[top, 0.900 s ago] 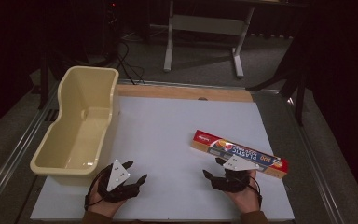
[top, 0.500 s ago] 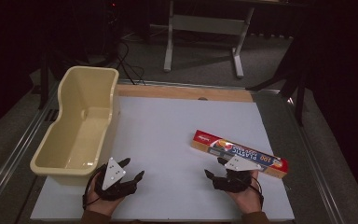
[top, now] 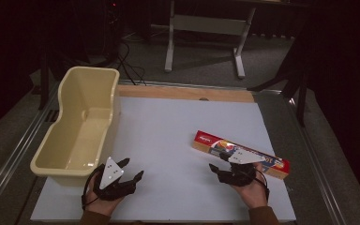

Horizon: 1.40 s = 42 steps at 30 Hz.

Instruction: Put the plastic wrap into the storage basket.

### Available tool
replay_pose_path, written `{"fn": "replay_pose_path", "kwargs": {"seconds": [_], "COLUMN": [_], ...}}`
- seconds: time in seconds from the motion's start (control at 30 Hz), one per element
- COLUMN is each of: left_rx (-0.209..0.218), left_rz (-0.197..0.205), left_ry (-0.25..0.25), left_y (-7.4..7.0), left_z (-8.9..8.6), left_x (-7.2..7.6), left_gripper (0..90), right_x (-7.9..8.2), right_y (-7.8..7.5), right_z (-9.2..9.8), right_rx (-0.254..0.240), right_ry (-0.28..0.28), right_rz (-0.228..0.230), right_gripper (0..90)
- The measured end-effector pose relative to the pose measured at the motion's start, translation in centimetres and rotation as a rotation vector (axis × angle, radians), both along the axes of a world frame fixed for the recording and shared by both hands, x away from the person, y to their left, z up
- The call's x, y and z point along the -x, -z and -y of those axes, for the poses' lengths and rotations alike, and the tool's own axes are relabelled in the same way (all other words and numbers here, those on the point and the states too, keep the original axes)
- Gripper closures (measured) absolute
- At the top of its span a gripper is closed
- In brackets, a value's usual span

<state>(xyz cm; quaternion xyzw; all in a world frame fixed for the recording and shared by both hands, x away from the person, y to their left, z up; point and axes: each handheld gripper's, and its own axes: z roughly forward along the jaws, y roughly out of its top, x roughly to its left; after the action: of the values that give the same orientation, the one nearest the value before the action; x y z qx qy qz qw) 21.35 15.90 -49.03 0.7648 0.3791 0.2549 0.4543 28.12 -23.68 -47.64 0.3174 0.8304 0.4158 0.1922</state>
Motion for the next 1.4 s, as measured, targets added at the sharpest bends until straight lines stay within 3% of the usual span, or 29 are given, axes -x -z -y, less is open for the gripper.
{"fn": "replay_pose_path", "kwargs": {"seconds": [0.23, 0.5, 0.83, 1.2, 1.4], "left_rx": [0.008, 0.011, 0.013, 0.009, 0.009], "left_rz": [0.0, -0.002, -0.001, 0.005, 0.004], "left_ry": [0.012, 0.007, -0.008, -0.009, -0.007], "left_y": [-0.1, 0.0, -0.1, -0.2, -0.1], "left_z": [-0.1, -0.1, -0.4, -0.3, -0.3], "left_x": [0.0, 0.0, -0.1, 0.0, 0.0], "left_gripper": [35.6, 35.5, 35.4, 35.4, 35.3], "right_x": [-1.3, -2.4, -3.6, -5.0, -5.8], "right_y": [-0.8, -0.6, -0.8, -1.5, -1.5], "right_z": [0.7, 1.7, 2.7, 3.8, 4.7], "right_rx": [0.024, 0.039, 0.068, 0.13, 0.155], "right_ry": [-0.017, -0.026, -0.019, -0.028, -0.025], "right_rz": [-0.008, -0.027, -0.012, -0.012, -0.034], "right_gripper": [45.6, 48.3, 51.8, 50.0, 44.7]}}
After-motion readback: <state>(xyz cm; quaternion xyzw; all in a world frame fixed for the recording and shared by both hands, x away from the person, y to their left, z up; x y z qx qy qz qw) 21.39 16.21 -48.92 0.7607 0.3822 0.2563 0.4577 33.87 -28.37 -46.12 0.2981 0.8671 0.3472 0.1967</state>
